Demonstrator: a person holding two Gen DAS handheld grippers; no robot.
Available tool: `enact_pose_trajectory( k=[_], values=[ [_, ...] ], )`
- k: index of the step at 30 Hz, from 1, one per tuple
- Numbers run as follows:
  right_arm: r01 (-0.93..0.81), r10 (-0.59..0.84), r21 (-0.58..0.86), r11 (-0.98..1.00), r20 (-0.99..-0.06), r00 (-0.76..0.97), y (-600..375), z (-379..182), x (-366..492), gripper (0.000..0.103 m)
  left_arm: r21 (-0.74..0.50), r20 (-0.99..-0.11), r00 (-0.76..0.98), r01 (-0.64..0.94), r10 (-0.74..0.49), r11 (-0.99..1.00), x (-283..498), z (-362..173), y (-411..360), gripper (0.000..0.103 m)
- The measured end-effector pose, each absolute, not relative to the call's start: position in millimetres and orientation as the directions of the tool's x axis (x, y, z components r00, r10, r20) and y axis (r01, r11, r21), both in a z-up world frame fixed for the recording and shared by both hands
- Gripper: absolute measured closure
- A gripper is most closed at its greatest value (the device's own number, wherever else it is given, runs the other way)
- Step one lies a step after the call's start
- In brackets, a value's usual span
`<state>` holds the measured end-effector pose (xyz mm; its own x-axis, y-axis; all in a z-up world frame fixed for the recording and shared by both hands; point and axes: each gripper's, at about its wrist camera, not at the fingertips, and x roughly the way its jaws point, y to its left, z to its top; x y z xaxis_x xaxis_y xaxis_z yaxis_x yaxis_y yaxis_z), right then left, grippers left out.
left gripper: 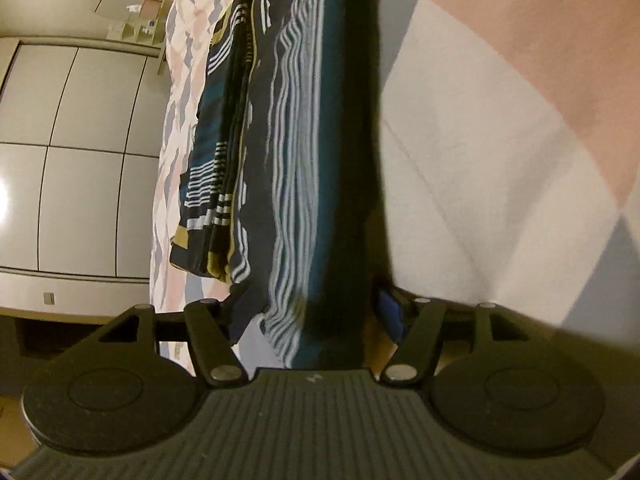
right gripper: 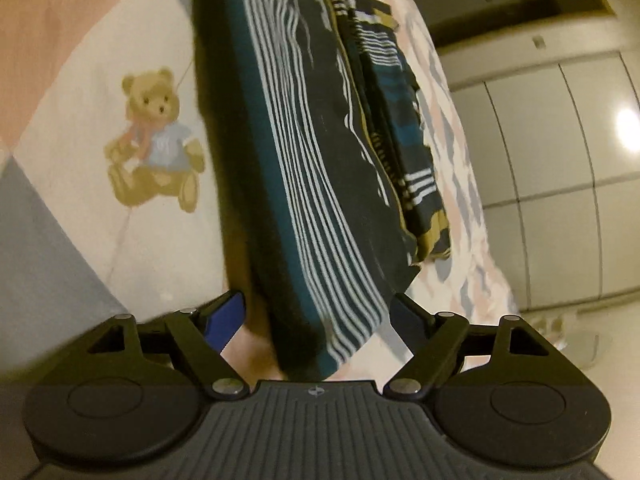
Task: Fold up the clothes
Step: 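Grasp the folded edge with both grippers and flip it onto the collar part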
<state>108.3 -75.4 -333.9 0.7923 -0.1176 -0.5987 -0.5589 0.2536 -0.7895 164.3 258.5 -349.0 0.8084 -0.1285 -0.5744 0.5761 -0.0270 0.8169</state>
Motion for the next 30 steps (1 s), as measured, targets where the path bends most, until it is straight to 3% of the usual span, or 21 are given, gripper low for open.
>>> enact_pose_trajectory(
  k=[2,6,8,9,10,13,18,21,25,30],
  values=[
    [-0.562,-0.116,-0.798,0.218,-0.593,0.797,-79.8,-337.3,112.6,0.030,0.814,-0.579,0.804,0.581,-0.136,-0.030,169.5,-351.6,258.4,0.045],
    [-0.584,-0.085,-0.786,0.202,-0.608,0.789,-91.0,-341.3,124.2,0.040,0.798,-0.602,0.788,0.598,-0.131,-0.068,183.2,-354.8,261.2,0.078],
    [-0.623,-0.061,-0.756,0.202,-0.644,0.762,-95.2,-340.9,130.8,0.054,0.771,-0.636,0.762,0.635,-0.126,-0.052,190.1,-344.2,260.9,0.082],
    [-0.658,-0.048,-0.724,0.205,-0.680,0.732,-97.1,-338.0,133.8,0.070,0.748,-0.660,0.740,0.663,-0.126,-0.029,197.2,-333.5,260.4,0.084],
    [-0.691,-0.034,-0.688,0.221,-0.714,0.700,-100.1,-332.8,138.0,0.078,0.724,-0.685,0.718,0.690,-0.126,-0.005,204.3,-322.7,259.8,0.085],
    [-0.764,0.019,-0.573,0.296,-0.796,0.605,-111.7,-307.4,157.4,0.088,0.644,-0.752,0.646,0.762,-0.132,0.064,225.6,-290.4,258.1,0.086],
    [-0.843,0.147,-0.264,0.470,-0.918,0.369,-131.0,-245.9,223.5,0.093,0.491,-0.834,0.523,0.848,-0.177,0.199,290.8,-231.8,255.7,0.087],
    [-0.847,0.219,-0.126,0.517,-0.937,0.273,-148.6,-219.2,276.6,0.094,0.413,-0.860,0.464,0.878,-0.214,0.243,342.3,-208.4,253.7,0.087],
    [-0.810,0.270,-0.074,0.582,-0.922,0.279,-165.3,-199.0,348.5,0.094,0.314,-0.871,0.432,0.856,-0.233,0.411,442.2,-201.9,247.5,0.087],
    [-0.673,0.259,-0.066,0.737,-0.892,0.371,-182.4,-217.8,446.3,0.093,0.083,-0.891,0.369,0.704,-0.264,0.705,547.9,-234.8,259.8,0.086]
  ],
)
